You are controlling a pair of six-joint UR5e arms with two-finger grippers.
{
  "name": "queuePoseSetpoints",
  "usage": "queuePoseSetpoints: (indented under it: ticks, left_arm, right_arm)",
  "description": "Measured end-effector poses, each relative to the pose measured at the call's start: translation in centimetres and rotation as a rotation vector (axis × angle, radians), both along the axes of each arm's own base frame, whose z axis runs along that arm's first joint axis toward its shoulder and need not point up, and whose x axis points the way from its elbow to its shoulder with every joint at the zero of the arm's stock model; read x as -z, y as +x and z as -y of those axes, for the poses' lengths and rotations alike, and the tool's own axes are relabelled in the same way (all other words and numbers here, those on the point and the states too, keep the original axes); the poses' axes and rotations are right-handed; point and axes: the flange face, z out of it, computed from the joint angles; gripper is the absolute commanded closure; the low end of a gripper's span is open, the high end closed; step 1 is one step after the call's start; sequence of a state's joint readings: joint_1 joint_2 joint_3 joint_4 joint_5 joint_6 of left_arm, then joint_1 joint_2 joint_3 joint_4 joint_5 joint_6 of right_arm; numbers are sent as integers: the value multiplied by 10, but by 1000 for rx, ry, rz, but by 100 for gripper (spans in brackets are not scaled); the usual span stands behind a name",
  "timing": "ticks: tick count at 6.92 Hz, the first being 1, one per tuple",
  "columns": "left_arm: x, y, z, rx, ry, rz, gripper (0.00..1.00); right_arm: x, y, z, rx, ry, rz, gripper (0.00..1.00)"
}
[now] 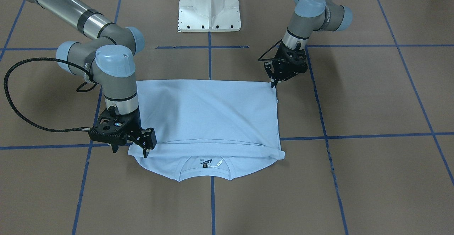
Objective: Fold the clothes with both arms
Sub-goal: 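Drag the folded shirt with the left gripper toward the far corner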
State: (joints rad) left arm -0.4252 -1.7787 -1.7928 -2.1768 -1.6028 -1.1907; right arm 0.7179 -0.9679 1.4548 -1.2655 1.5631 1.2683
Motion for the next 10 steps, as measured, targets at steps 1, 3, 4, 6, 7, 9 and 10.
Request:
queuePoseSetpoints:
  ticks: [1,3,4,6,7,9,10]
  left_arm:
    - [-8,-10,14,1,37,32,100]
    - [-45,-52,88,46,124,165,100]
    - [-57,-73,141,81,159,232,100]
    - [-60,-86,252,136,181,337,100]
    - [-53,-81,305,154,182,372,100]
    - [-66,-85,366,172,216,429,1]
    - [-68,-93,374,176,247,432,0]
  right_arm:
    - [0,0,0,1,0,-1,0]
    - [-1,0,0,1,-1,-3,0]
    - [-1,0,0,0,0,-3,0]
    - [0,-1,0,0,1,-1,0]
    - [1,-1,0,0,2,0,0]
    - [6,-2,-1,-4,5,9,0]
    - [11,-4,-3,-7,6,19,0]
